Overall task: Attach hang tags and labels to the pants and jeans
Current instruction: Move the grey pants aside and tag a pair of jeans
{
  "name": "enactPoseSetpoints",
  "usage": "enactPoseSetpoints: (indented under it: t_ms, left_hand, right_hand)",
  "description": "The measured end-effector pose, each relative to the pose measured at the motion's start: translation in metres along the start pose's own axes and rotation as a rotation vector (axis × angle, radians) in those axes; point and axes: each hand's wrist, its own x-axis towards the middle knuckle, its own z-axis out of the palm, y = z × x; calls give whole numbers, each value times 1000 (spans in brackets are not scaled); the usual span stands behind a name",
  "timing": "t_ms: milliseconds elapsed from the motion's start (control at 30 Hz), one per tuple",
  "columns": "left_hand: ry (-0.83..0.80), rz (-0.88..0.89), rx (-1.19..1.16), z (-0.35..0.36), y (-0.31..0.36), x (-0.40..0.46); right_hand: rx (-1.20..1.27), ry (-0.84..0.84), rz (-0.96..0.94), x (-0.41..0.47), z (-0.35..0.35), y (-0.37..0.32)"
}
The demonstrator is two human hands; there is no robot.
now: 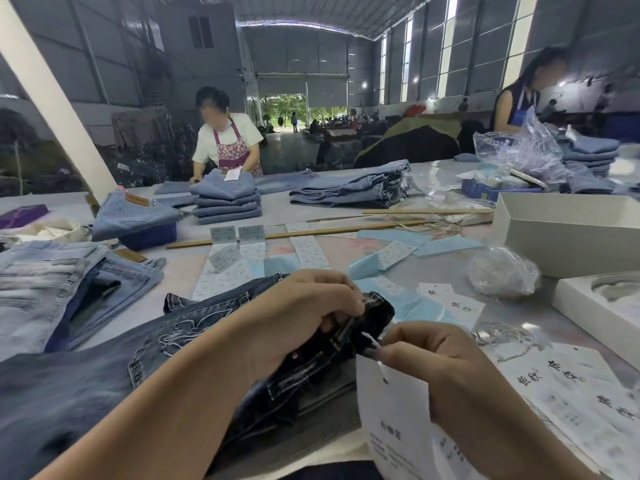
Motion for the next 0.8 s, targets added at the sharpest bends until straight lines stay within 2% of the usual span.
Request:
enactPoseSetpoints:
  t_ms: [133,367,433,633,733,800]
  left_hand:
    - [-25,21,-74,-1,-4,-2]
    - [-37,15,-96,-6,-14,-1]
    - [-20,45,-31,-5,-18,-1]
    - [56,159,355,-8,-19,-4]
    - [115,166,383,-8,-20,-5]
    - [178,139,305,-10,-22,-4]
  right_hand:
    - [-96,115,-96,4,9,2]
    - [-42,202,-194,8,20,6]
    - [-68,219,-218,10,20,7]
    - [-128,202,-205,12,16,6]
    - [-103,180,-182,13,15,5]
    - [-22,152,-143,12,13,2]
